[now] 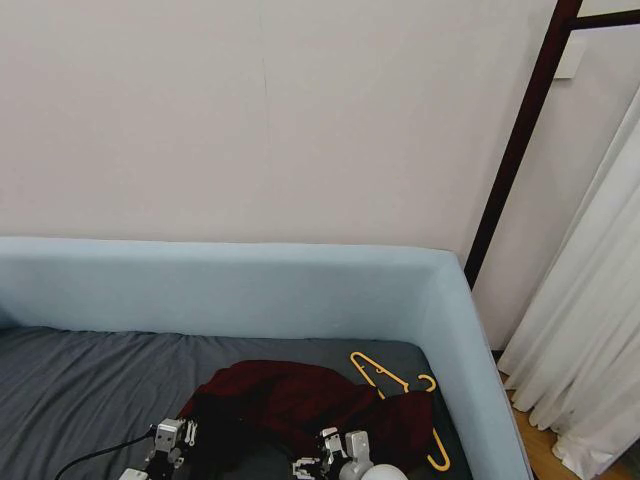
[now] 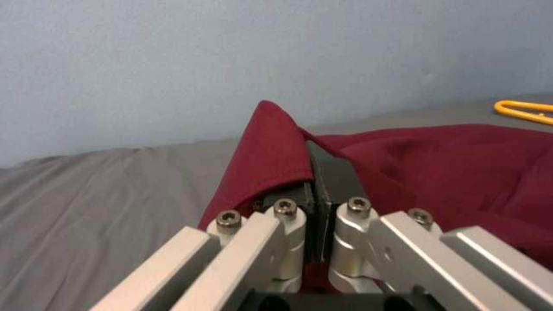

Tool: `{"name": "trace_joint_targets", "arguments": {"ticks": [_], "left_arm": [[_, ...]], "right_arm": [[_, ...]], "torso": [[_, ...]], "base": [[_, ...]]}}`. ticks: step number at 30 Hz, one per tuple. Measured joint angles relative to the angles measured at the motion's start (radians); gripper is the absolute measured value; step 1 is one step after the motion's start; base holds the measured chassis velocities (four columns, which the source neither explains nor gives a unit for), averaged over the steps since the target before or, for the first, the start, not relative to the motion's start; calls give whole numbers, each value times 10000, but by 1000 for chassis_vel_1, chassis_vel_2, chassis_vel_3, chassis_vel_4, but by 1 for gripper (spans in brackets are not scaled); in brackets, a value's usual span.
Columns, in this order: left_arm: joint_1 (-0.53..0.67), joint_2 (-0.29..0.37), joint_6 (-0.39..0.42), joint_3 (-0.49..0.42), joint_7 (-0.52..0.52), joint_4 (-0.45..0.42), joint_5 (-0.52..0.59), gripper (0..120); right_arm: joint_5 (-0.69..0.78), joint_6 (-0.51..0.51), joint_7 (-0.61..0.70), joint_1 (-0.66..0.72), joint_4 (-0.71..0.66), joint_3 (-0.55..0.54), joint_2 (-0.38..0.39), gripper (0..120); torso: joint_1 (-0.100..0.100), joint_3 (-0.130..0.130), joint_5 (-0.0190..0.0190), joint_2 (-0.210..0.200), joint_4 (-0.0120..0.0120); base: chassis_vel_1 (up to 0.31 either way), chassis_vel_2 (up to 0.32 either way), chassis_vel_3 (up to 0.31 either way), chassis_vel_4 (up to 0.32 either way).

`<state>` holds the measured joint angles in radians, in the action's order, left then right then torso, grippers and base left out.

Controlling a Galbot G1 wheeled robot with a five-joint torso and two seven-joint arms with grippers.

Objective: Pick up the clothes from the sofa and hang them on the clothes hanger.

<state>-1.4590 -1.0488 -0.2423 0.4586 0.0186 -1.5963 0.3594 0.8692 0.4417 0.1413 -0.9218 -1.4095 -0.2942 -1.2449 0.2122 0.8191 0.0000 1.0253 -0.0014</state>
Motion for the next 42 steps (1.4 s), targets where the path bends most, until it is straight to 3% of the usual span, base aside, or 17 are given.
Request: {"name": "trace_joint_targets", "arguments": {"ticks": [3,6,8,11,17,28,31,39,42], "left_arm": [[-8,6,-4,9,-6,2,2,0],[6,11,-19,16,-16,36,5,0],[17,11,-20,12,-18,41,5,0],[59,-9,-20,-23,-24,52,5,0],[98,-9,-20,-52,-29,80,5,0],[186,5,-20,-119,-30,187,4,0],[225,-10,-20,-140,-30,214,3,0],[370,-23,-586,-70,-29,-157,68,0],[575,196,-1391,19,162,-1297,496,0]], "right_arm": [[20,2,-49,0,36,22,-12,92],[51,-52,-124,-14,44,51,12,75],[61,-89,-145,-19,38,61,27,72],[64,-176,-174,-33,21,84,70,57],[55,-377,-233,-36,20,126,96,41],[54,-978,-409,-12,21,168,172,0],[48,-1123,-462,-18,3,150,221,0],[-141,-2768,-1470,-228,-832,368,713,0],[-43,-3573,-2525,-437,-2397,1023,1379,0]], "torso": [[0,0,0,0,0],[0,0,0,0,0],[0,0,0,0,0],[0,0,0,0,0],[0,0,0,0,-1],[0,0,0,0,0],[0,0,0,0,0],[0,0,1,0,1],[0,0,3,1,-1]], "base": [[0,0,0,0],[0,0,0,0],[0,0,0,0],[0,0,0,0],[0,0,0,0],[0,0,0,0],[0,0,0,0],[0,0,0,0],[0,0,0,0]]}}
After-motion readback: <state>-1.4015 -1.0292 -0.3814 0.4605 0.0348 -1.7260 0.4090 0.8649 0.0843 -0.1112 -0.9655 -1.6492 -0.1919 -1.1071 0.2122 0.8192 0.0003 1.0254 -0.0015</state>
